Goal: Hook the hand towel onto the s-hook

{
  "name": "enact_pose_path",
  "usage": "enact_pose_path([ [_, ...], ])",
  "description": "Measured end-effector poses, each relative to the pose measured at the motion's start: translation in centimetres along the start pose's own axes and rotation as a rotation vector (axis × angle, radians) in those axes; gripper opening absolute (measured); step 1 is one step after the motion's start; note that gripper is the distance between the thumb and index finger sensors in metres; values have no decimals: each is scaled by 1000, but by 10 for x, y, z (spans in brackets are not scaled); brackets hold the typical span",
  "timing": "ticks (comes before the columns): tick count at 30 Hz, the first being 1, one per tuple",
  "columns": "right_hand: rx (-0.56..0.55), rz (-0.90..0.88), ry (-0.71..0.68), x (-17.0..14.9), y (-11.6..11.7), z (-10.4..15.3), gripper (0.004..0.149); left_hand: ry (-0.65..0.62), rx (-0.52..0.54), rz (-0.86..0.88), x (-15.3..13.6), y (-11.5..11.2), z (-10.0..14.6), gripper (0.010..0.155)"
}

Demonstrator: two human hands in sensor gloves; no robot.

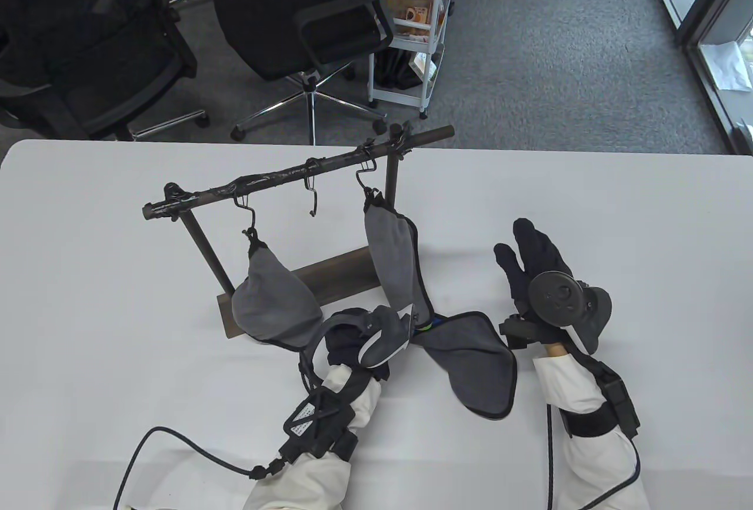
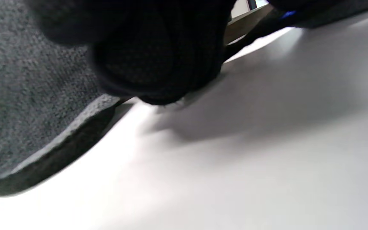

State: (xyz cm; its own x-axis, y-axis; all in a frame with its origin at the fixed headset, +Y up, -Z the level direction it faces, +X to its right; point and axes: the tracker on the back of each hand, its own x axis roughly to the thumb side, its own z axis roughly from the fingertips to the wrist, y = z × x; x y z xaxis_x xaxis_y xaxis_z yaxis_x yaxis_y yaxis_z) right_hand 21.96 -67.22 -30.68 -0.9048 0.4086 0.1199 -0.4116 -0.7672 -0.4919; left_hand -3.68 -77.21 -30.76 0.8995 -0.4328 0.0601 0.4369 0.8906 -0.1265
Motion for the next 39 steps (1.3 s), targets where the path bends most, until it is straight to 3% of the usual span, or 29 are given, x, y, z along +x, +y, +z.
enact_pose_path([
  [6, 0, -17, -3, 1, 1, 0, 62, 17, 5, 24, -8, -4, 3, 57],
  [12, -5, -37, -10, 2, 1, 1, 62, 38, -16, 277, -30, -12, 3, 41],
  [17, -8, -51, -16, 2, 1, 1, 61, 50, -30, 458, -49, -20, 1, 35],
  [24, -5, -64, -14, 3, 1, 1, 62, 144, 146, 631, -87, -1, 12, 37],
  [31, -4, -69, -16, 4, 1, 1, 62, 193, 435, 686, -124, 28, 36, 46],
  [39, 0, -70, -26, 6, 2, 1, 62, 199, 576, 879, -159, 44, 54, 44],
])
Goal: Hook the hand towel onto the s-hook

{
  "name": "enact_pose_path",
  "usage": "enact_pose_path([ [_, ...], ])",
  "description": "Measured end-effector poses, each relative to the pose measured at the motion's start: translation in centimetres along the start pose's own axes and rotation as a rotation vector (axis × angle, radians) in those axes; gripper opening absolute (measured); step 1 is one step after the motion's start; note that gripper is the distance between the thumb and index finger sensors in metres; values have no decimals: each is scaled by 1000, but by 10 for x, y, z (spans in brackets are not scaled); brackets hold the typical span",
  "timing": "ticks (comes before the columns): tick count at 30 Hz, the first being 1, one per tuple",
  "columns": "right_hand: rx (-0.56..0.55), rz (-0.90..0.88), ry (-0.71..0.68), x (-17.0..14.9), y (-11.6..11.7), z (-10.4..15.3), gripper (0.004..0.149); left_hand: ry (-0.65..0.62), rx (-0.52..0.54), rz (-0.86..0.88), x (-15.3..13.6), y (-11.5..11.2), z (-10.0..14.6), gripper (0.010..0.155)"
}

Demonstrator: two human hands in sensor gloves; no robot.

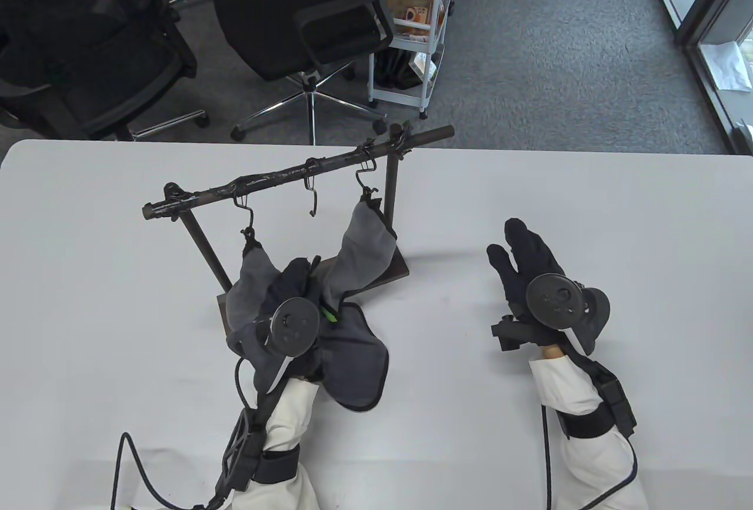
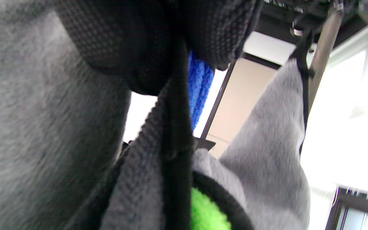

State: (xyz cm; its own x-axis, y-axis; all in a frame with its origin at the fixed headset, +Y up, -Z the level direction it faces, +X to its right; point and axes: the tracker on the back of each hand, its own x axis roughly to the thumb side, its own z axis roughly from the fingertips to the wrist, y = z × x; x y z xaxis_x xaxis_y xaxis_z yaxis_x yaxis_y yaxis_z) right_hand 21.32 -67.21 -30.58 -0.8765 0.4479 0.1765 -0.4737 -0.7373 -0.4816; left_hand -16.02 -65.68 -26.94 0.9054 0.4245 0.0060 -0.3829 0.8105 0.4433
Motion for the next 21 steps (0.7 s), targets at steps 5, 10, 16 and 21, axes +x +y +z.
enact_pose_path([
  [5, 5, 0, -7, 2, 2, 0, 61, 2, 48, 138, -5, 20, -3, 42],
  [10, 10, 4, -11, 3, 3, 0, 61, -30, 97, 219, 1, 37, -3, 42],
  [16, 8, 4, -2, 1, 0, -1, 61, -81, 120, 282, 13, 49, -6, 43],
  [21, 9, 1, 12, -2, 0, -1, 61, -70, 118, 344, 25, 60, -14, 43],
])
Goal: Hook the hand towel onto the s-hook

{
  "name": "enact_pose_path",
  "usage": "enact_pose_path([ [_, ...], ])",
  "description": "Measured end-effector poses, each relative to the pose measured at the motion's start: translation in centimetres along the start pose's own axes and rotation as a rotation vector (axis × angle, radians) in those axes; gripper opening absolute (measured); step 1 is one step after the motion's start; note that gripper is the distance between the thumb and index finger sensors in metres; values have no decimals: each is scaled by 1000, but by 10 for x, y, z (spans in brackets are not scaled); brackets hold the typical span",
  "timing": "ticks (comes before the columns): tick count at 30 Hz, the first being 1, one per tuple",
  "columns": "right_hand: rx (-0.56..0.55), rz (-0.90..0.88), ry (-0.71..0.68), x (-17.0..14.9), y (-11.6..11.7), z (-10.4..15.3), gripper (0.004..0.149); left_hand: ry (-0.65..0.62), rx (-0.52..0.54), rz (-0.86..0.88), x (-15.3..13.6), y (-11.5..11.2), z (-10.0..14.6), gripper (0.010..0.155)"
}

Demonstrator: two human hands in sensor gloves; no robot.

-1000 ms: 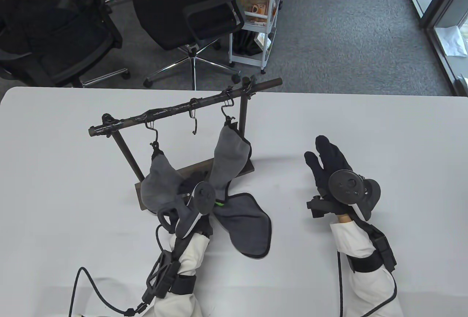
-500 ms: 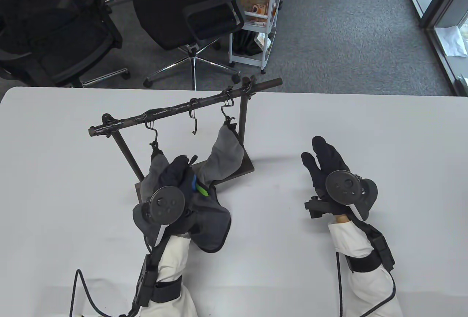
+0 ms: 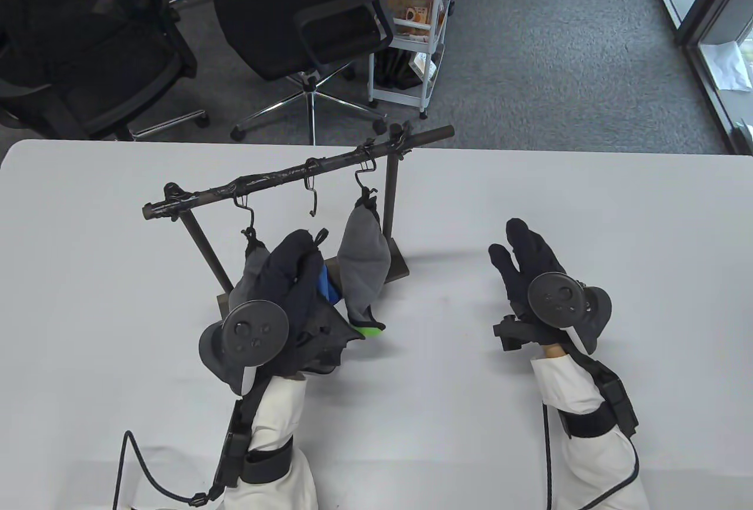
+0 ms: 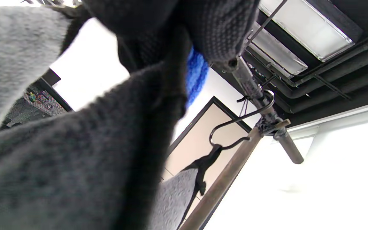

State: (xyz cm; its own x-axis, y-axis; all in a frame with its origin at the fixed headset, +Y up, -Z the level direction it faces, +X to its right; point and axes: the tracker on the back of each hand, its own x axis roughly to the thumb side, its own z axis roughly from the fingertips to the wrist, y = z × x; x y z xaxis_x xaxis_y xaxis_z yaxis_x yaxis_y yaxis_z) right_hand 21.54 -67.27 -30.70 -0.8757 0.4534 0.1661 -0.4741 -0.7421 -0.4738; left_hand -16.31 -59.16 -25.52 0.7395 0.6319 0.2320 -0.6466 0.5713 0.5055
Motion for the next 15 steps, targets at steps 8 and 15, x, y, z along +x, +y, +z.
enact_pose_path([
  [8, 2, -12, -3, 0, -1, 0, 61, 101, -3, 67, -1, 3, -10, 43],
  [15, -2, 25, -24, 3, 0, 1, 61, 157, -27, 81, -8, -4, -19, 43],
])
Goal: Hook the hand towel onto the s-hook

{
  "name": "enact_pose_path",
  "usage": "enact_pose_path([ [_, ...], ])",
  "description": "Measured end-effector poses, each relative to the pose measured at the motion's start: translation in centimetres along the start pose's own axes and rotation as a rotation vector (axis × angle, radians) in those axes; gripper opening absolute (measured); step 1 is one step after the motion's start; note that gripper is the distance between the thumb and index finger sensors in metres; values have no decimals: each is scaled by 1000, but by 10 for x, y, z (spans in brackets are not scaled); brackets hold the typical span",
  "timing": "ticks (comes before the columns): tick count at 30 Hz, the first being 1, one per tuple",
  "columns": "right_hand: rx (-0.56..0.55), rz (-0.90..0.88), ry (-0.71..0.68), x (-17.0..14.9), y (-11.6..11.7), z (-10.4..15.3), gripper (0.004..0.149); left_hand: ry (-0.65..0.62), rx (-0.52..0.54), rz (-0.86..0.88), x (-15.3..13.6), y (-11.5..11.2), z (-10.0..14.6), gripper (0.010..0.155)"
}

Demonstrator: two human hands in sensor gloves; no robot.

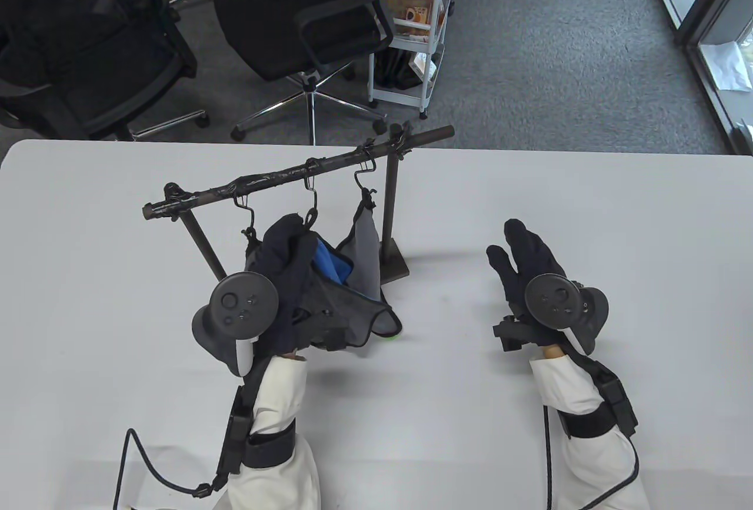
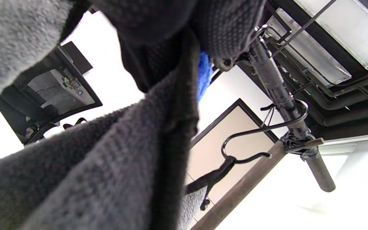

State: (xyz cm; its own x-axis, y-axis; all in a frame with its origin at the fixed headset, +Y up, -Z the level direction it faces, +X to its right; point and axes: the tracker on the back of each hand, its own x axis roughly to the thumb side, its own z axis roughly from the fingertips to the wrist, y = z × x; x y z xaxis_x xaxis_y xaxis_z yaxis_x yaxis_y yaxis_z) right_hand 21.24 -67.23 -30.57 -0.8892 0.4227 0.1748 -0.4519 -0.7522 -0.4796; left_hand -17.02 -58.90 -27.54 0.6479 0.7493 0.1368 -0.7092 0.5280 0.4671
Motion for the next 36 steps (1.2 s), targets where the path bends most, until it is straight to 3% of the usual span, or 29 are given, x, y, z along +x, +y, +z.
enact_pose_path([
  [36, 16, -6, 3, 0, 1, 0, 61, 55, -58, -68, -29, -32, -9, 45],
])
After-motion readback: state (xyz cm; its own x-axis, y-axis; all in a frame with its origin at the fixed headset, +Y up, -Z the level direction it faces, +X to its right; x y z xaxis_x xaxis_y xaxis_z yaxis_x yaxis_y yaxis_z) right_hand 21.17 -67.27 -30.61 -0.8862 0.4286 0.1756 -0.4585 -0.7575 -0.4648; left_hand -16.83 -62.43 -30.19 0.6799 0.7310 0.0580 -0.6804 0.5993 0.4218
